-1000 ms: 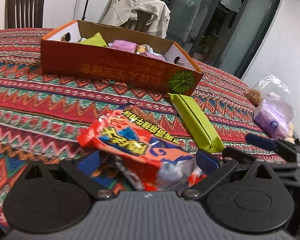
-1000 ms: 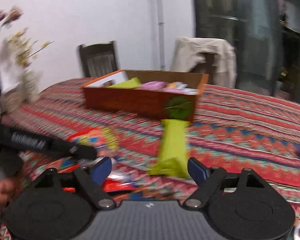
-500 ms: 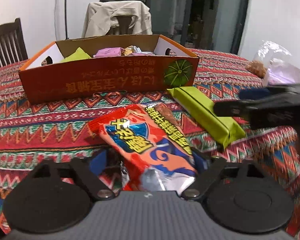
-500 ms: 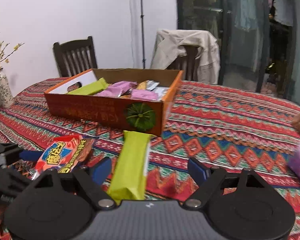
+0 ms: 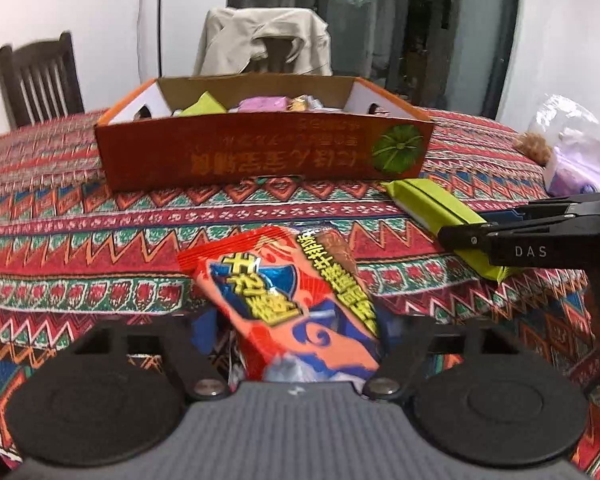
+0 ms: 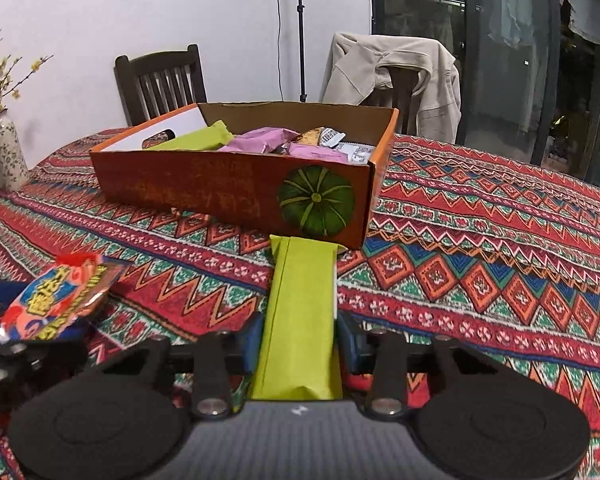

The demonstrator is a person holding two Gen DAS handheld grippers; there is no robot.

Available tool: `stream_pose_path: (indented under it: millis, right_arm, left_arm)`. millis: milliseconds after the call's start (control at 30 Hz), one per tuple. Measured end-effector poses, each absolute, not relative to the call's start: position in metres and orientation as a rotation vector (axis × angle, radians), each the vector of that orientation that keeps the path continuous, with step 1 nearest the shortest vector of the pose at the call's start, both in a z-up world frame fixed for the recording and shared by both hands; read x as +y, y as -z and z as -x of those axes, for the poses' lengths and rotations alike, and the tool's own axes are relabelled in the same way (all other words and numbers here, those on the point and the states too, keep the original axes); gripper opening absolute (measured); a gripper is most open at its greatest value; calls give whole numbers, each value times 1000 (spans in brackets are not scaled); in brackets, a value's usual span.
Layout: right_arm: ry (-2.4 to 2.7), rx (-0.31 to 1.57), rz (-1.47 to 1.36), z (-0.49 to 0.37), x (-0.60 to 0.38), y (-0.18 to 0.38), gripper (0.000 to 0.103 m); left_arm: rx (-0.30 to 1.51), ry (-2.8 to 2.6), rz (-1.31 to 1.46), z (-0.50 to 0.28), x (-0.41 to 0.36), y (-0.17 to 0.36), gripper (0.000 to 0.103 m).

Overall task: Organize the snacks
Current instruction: 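Carry the chip bag and green bar into the orange box and open both tools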

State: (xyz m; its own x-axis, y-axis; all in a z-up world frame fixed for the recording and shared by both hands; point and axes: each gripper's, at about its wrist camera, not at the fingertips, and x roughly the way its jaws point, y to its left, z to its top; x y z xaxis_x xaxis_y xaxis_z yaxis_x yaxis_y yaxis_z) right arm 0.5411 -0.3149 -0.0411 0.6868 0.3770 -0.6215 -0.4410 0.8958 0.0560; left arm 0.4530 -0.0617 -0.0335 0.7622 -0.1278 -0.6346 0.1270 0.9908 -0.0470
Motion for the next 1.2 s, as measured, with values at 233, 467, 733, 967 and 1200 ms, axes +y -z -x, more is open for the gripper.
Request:
stream_pose_path:
  millis: [233,467,733,967,1200]
  right_arm:
    - [-462,666,71,-498,-320,41,35]
    - [-441,627,35,-427,-325,31,34]
    - [-436,605,7,-358,-316,22,34]
    - [-432,590,28,-333,-302,14,34]
    - [-443,563,43,-326,-289,1,34]
  left_arm:
    - [668,174,67,-411,-48,27,64]
    - [606,209,78,-340,-35,4,64]
    - [568,222,75,-305,-19,-10,64]
    - [519,230,105,-290,0,-22,64]
    - [505,228,125,-293,16,-26,64]
